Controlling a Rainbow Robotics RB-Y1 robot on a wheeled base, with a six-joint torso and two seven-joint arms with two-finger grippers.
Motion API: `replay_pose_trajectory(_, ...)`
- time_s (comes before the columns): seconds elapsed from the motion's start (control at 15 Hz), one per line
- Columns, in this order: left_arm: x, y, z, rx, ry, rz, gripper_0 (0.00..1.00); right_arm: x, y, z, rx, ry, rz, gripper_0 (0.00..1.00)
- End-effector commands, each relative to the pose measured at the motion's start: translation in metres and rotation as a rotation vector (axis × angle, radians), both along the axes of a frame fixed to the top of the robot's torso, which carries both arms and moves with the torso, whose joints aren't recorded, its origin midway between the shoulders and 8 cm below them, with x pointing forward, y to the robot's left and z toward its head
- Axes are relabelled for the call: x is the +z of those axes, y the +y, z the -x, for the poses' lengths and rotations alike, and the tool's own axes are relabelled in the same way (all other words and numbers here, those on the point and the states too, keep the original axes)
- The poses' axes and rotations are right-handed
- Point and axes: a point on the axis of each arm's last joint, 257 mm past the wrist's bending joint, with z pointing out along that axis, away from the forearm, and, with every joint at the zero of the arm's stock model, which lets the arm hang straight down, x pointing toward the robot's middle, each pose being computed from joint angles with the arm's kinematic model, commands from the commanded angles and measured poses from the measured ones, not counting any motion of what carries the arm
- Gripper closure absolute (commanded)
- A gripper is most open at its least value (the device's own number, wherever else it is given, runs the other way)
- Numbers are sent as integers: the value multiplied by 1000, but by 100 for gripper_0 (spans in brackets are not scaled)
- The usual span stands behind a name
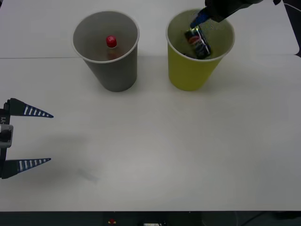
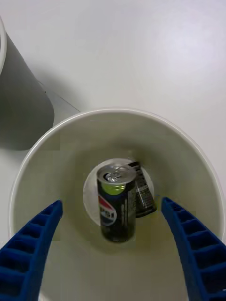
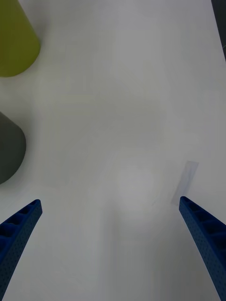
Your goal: Put the can into the green bin and the plastic bottle into the gray bin
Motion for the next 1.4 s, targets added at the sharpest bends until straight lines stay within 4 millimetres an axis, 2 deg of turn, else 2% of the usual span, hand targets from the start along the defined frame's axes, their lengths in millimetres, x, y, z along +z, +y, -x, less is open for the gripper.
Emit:
replay_pose_trajectory(0.07, 0, 0, 0, 0, 0, 0, 0, 2, -7, 4, 10, 11, -1, 0)
replay_pose_trajectory(0.33, 0, 0, 0, 0, 0, 0, 0, 23, -26, 22, 70, -53, -60, 0)
replay_pose_trajectory(0.6, 0, 0, 0, 0, 0, 0, 0, 25, -46, 53, 188, -100, -143, 0)
replay_pose_trajectory(0.73, 0, 0, 0, 0, 0, 0, 0, 19, -62, 74, 247, -134, -151, 0)
replay_pose_trajectory(0.8, 0, 0, 0, 0, 0, 0, 0, 17, -66, 78, 260, -148, -142, 0)
replay_pose_trajectory(1.0, 0, 0, 0, 0, 0, 0, 0, -2, -86, 110, 378, -218, -89, 0)
replay_pose_trajectory(1.4, 0, 0, 0, 0, 0, 0, 0, -48, -119, 158, 567, -346, 28, 0)
